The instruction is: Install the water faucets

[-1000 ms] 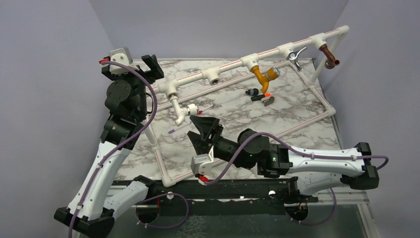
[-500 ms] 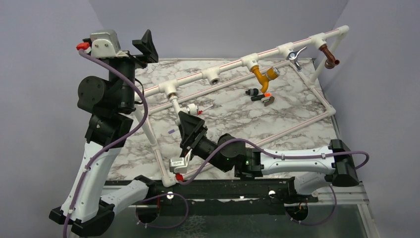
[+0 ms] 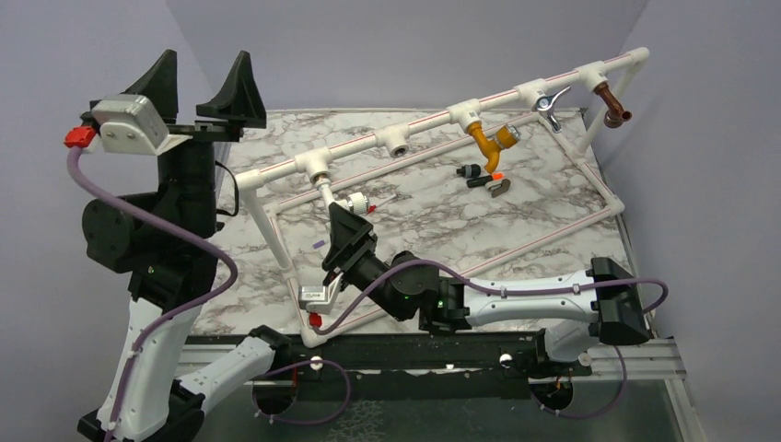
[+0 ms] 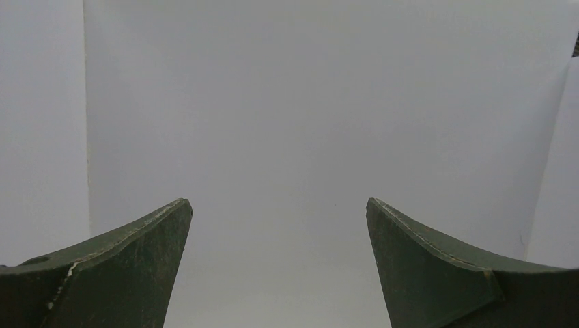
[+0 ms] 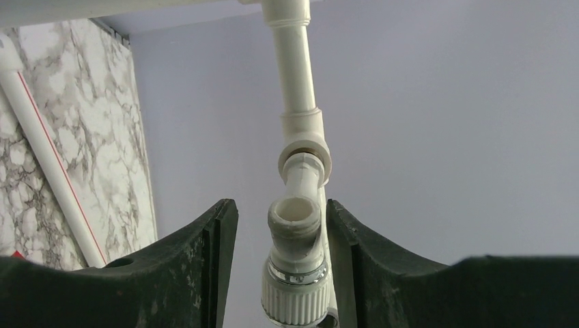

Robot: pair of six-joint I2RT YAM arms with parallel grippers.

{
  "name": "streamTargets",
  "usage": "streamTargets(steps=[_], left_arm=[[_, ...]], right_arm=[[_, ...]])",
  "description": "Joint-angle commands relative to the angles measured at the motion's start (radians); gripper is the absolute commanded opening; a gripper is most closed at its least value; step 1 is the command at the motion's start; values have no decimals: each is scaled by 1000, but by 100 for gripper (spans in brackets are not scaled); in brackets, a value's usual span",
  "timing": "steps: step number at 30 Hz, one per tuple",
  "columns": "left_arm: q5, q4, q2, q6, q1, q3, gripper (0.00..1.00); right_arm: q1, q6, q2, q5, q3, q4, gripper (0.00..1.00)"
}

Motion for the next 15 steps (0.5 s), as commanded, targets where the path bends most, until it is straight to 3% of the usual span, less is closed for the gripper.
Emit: streamTargets(steps=[1,9,15], left_arm=[[58,47,-18,10,-23,6,99],[43,55,-28,48,-76,0,99],[18,60,-25,77,-114,-3,99]], right_arm=[[0,-27,19,62,38,77,53],[0,-24,55,103,58,123,40],[1,-2,84,122,68,185,7]])
